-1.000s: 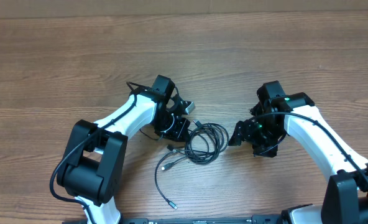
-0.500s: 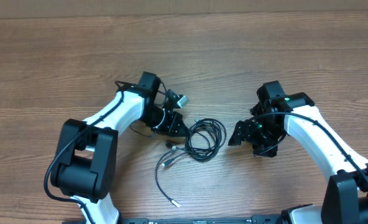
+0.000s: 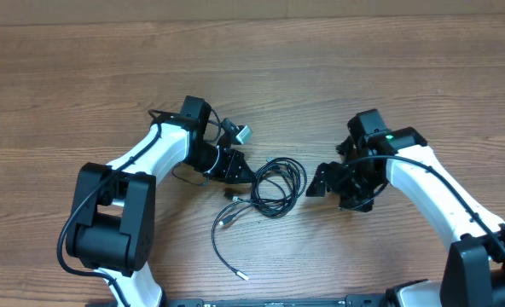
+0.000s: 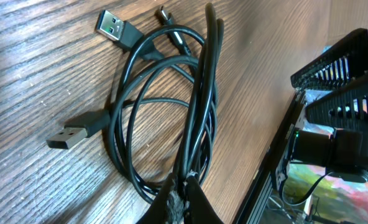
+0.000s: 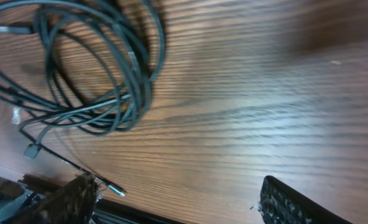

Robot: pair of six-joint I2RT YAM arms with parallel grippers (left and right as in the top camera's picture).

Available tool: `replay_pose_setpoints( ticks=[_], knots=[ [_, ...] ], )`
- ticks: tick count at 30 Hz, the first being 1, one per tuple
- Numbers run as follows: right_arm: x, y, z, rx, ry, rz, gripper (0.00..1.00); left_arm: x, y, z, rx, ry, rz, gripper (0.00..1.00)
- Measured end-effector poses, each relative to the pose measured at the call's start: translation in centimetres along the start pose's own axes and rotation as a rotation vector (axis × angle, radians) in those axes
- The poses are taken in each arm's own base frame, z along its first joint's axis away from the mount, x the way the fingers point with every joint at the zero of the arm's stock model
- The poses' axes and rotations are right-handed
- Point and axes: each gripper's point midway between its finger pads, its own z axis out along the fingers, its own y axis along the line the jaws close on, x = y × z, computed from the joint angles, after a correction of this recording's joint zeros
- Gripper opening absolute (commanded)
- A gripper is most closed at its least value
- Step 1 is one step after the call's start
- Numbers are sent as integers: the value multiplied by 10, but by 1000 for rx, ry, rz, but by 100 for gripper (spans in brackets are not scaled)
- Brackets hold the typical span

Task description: Untangle cables

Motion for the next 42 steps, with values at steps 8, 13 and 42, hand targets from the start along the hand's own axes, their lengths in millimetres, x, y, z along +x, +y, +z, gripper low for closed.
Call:
replay_pose_setpoints(
  ticks=[8, 13, 42],
  knots=[
    [10, 22, 10, -15, 15, -99, 86, -1, -7, 0, 40, -7, 42, 4],
    [16, 28, 14, -11, 25, -132, 86, -2, -15, -1, 87, -16, 62, 4],
    [17, 29, 14, -11, 26, -217, 100, -2, -71, -16, 423, -54, 21, 4]
  ],
)
